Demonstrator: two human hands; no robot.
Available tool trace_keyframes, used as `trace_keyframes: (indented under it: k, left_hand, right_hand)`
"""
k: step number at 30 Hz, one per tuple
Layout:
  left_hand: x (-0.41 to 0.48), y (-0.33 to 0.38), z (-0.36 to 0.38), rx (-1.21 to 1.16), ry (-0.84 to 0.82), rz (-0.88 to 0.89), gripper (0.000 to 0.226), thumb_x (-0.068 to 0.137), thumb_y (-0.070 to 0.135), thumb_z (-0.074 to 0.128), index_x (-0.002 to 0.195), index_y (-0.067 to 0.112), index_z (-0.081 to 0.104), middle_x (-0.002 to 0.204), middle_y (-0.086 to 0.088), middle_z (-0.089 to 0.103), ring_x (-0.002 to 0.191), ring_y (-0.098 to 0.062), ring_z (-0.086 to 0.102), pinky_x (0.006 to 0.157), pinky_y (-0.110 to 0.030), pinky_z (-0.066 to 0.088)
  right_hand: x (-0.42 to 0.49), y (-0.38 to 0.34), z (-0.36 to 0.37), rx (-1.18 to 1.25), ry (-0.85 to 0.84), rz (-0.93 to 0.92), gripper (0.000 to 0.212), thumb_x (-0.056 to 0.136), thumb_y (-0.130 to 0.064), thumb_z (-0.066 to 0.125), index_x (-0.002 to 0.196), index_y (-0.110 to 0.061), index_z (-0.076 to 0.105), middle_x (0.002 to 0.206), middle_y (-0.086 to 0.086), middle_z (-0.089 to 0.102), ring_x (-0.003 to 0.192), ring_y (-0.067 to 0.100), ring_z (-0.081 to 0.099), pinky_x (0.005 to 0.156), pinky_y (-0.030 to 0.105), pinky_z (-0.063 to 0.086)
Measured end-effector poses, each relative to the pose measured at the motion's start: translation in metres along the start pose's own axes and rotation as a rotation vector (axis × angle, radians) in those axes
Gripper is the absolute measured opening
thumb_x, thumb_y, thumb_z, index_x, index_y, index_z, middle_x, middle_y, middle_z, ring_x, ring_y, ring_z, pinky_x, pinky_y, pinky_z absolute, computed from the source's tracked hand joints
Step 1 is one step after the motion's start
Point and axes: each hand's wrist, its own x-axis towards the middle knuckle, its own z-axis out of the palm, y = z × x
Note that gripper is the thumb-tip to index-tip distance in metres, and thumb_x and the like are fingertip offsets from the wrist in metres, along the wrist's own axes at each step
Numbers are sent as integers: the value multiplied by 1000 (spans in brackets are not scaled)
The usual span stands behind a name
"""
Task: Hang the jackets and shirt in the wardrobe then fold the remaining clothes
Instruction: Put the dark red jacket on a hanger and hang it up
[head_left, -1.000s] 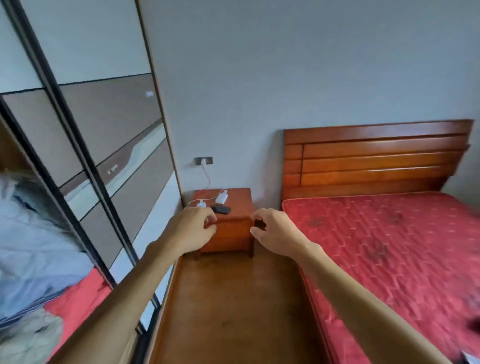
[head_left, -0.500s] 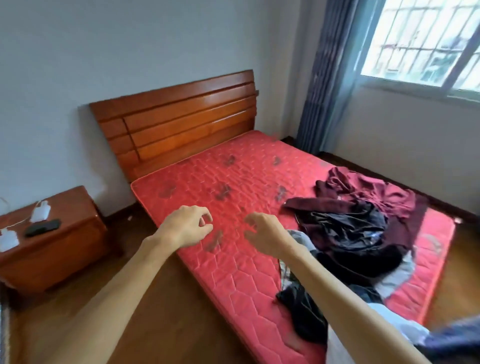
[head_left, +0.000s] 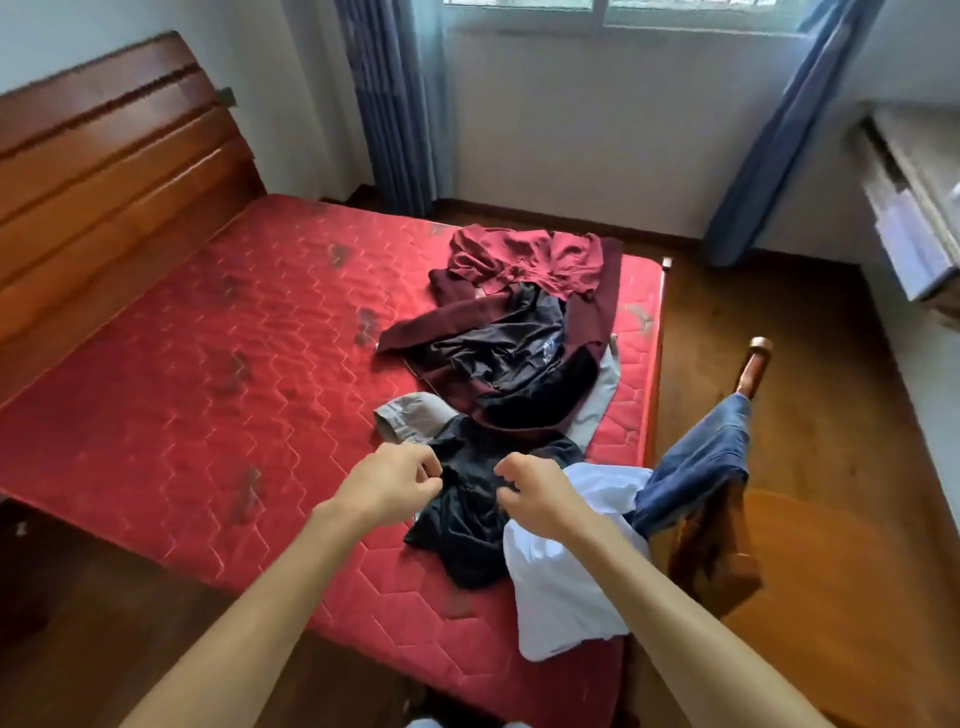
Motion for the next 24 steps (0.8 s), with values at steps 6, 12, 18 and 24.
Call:
trace_keyframes:
  k: [6, 12, 18, 24]
  left_hand:
    - [55, 49, 48, 69, -163, 142, 21, 92, 32, 57, 109, 26, 68, 93, 10, 70, 92, -13, 66, 85, -33, 54]
    - [94, 71, 68, 107, -298, 197, 22, 91, 31, 53, 108, 29, 67, 100, 9, 72, 95, -13, 66, 86, -35, 55]
    - [136, 54, 61, 55, -304, 159, 24, 91, 33, 54, 111, 29, 67, 104, 7, 71, 99, -16, 65, 89, -36, 54]
    - [204, 24, 67, -214, -290, 3, 23, 89, 28, 57, 109, 29, 68, 101, 6, 71, 95, -13, 66, 85, -31, 53]
  right_hand:
    - [-18, 80, -6, 130, 10, 262, 42, 95, -18, 48, 136, -12, 54, 135, 6, 59, 123, 21, 54, 99, 29, 41]
    - [-21, 123, -9, 217, 86, 446, 42, 92, -18, 52, 133, -13, 56, 133, 5, 60, 117, 19, 58, 91, 24, 43]
    - [15, 129, -9, 230, 76, 499, 41, 92, -19, 51, 133, -15, 56, 130, 6, 60, 114, 19, 58, 93, 28, 48]
    - [101, 112, 4, 276, 7, 506, 38, 93, -17, 49, 130, -17, 56, 124, 3, 61, 105, 17, 59, 79, 25, 51]
